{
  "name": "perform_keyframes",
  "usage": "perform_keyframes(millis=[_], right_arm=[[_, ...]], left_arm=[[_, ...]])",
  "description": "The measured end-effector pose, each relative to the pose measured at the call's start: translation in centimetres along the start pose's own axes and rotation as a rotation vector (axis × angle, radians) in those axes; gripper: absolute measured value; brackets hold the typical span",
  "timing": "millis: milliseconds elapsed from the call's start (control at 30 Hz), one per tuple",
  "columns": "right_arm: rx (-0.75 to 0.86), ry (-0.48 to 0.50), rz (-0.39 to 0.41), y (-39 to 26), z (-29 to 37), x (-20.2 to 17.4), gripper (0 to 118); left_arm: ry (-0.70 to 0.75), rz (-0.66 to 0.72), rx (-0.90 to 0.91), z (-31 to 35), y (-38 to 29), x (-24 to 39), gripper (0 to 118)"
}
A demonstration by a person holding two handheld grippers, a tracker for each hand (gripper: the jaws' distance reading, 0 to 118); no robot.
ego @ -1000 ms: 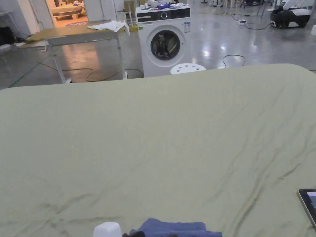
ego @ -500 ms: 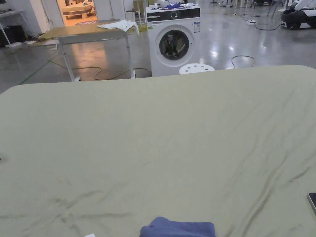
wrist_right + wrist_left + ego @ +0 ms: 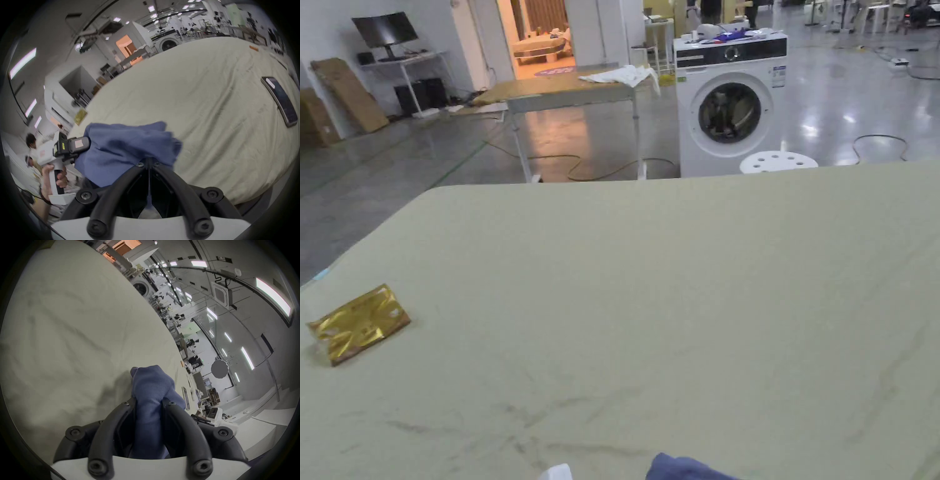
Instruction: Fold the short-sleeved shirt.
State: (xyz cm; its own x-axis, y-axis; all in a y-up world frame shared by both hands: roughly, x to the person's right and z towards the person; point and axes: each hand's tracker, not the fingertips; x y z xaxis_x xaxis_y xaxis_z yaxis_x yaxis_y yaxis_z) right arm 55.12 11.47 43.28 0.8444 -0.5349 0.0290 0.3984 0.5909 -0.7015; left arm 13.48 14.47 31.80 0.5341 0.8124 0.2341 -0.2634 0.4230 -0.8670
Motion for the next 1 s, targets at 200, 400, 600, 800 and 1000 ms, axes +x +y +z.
perform_keyframes(millis=[200, 400, 600, 800, 1000], right_arm=[[0.025, -0.027, 0.05, 0.3, 1.1, -0.1, 0], [0.058, 0.002, 0.05, -0.3, 0.9, 0.6, 0], [0.072, -0.013, 0.06, -0.4, 1.9, 0.6, 0], [0.114, -0.044, 0.074, 0.5, 3.3, 1.1, 0], [0.274, -0.088, 0.162, 3.3, 5.5, -0.3, 0]], left_arm=[[0.257, -0.018, 0.208, 12.1, 6.2, -3.4, 24], [0.552, 0.074, 0.267, 20.9, 13.7, -10.4, 24], [0.678, 0.063, 0.301, 20.5, 16.8, -12.4, 25], [0.905, -0.066, 0.479, 21.1, 16.4, -7.4, 78], [0.892, -0.576, 0.565, 20.5, 8.9, 6.8, 78]])
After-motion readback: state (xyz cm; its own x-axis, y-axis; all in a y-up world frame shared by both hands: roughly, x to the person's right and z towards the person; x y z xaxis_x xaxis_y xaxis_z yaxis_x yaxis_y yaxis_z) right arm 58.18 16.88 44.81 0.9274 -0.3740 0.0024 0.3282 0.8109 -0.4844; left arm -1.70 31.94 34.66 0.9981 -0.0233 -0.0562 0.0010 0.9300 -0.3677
